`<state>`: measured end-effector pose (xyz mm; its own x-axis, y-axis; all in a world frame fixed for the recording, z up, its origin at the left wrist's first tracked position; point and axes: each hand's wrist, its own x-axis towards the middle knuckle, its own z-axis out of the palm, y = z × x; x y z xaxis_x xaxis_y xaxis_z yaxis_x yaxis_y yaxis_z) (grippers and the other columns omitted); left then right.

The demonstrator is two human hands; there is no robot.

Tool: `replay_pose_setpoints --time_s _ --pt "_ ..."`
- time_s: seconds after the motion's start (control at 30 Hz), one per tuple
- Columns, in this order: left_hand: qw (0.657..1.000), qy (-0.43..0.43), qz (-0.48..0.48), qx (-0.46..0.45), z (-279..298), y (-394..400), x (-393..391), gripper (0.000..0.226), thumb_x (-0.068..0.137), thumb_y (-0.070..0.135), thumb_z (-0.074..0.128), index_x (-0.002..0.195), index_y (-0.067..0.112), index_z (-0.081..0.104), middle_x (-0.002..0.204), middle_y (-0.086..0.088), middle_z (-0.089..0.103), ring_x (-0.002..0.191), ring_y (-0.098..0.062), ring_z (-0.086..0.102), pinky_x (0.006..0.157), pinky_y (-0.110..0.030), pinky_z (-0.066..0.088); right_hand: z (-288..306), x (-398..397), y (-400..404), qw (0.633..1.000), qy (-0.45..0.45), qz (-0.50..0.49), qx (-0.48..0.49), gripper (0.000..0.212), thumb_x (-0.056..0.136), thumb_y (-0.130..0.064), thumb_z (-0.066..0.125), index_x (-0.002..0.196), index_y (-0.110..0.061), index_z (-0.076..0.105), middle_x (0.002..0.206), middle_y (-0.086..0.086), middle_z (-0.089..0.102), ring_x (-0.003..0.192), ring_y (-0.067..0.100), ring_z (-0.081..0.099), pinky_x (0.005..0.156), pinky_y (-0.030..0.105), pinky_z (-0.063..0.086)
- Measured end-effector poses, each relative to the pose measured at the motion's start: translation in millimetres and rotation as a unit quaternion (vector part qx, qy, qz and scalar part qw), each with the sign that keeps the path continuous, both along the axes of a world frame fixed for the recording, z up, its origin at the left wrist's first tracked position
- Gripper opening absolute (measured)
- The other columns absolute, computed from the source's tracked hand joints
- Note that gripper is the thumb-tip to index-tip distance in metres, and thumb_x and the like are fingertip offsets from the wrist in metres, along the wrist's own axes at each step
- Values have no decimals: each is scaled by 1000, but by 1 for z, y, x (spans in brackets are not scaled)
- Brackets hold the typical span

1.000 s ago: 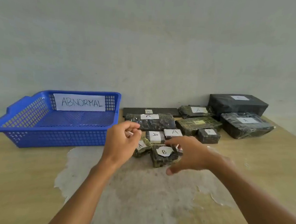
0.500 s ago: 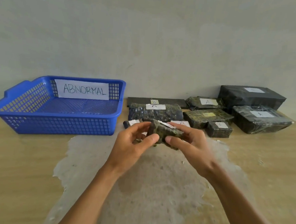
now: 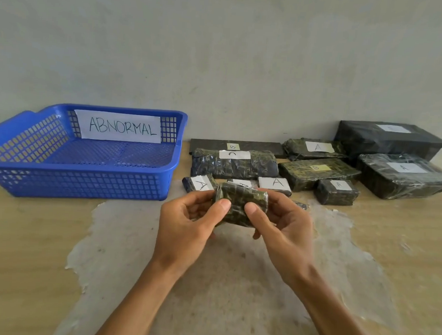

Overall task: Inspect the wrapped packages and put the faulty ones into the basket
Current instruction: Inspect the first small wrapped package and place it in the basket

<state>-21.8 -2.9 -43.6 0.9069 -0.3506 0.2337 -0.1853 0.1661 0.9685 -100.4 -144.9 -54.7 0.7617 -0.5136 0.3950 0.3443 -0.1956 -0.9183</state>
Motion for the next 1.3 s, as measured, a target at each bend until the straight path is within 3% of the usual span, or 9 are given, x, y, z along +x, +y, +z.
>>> replay_pose_setpoints --time_s 0.13,0.2,0.33,0.43,0.83,1.03,1.1,1.2,1.3 --pt "999 -11 -42 4 4 2 -4 39 78 25 86 113 24 69 74 -3 74 63 -9 66 56 -21 51 1 -2 -5 1000 -18 0 21 8 90 -2 70 96 -3 74 61 -10 68 51 -1 59 51 9 43" --pt "998 -26 -54 16 5 0 -6 37 82 15 82 113 26 67 67 3 72 58 -4 63 55 -18 50 2 -3 -6 1000 -7 -11 23 8 91 -7 70 95 -4 76 61 -8 68 51 0 58 49 11 43" --pt "998 -47 -35 15 6 -1 -8 13 84 24 75 94 32 76 66 -8 70 55 -11 59 48 -25 48 -1 -7 -9 999 40 9 16 36 85 -37 79 115 -18 75 88 9 75 67 13 64 50 29 52" --pt "998 -49 -19 18 7 3 -8 11 79 37 71 85 35 80 64 -22 63 51 -20 52 44 -37 42 -4 -9 -9 999 50 9 7 57 79 -28 82 132 -13 64 103 4 77 80 14 72 58 27 56" --pt "996 -36 -39 72 5 7 -4 32 74 39 78 101 24 71 71 -6 76 57 -17 68 50 -21 51 1 -11 -2 999 39 -8 -5 25 89 -10 74 111 -21 72 92 -2 79 72 7 70 55 23 53" --pt "995 -48 -25 79 4 5 -3 9 91 24 71 86 18 75 63 -6 72 51 -18 64 47 -21 47 0 -12 -2 999 33 6 14 66 81 -16 81 141 -25 55 100 8 76 85 22 75 63 32 60" --pt "995 -42 -23 83 2 5 -3 19 94 27 67 82 15 76 62 -11 71 50 -22 63 47 -23 46 1 -13 -2 1000 20 3 1 61 80 -14 82 136 -28 59 100 13 74 85 31 73 66 38 62" --pt "995 -35 -23 92 2 6 -4 22 94 31 66 83 14 75 63 -8 73 51 -23 63 46 -20 44 2 -13 1 1000 9 -9 5 44 83 -4 79 123 -20 67 95 12 76 80 29 73 62 31 60" --pt "993 -39 -32 106 3 6 -4 30 86 41 74 106 20 67 70 -4 74 56 -20 68 48 -20 48 2 -12 2 1000 5 -16 12 33 86 3 75 114 -14 71 89 11 77 69 22 72 60 28 58"
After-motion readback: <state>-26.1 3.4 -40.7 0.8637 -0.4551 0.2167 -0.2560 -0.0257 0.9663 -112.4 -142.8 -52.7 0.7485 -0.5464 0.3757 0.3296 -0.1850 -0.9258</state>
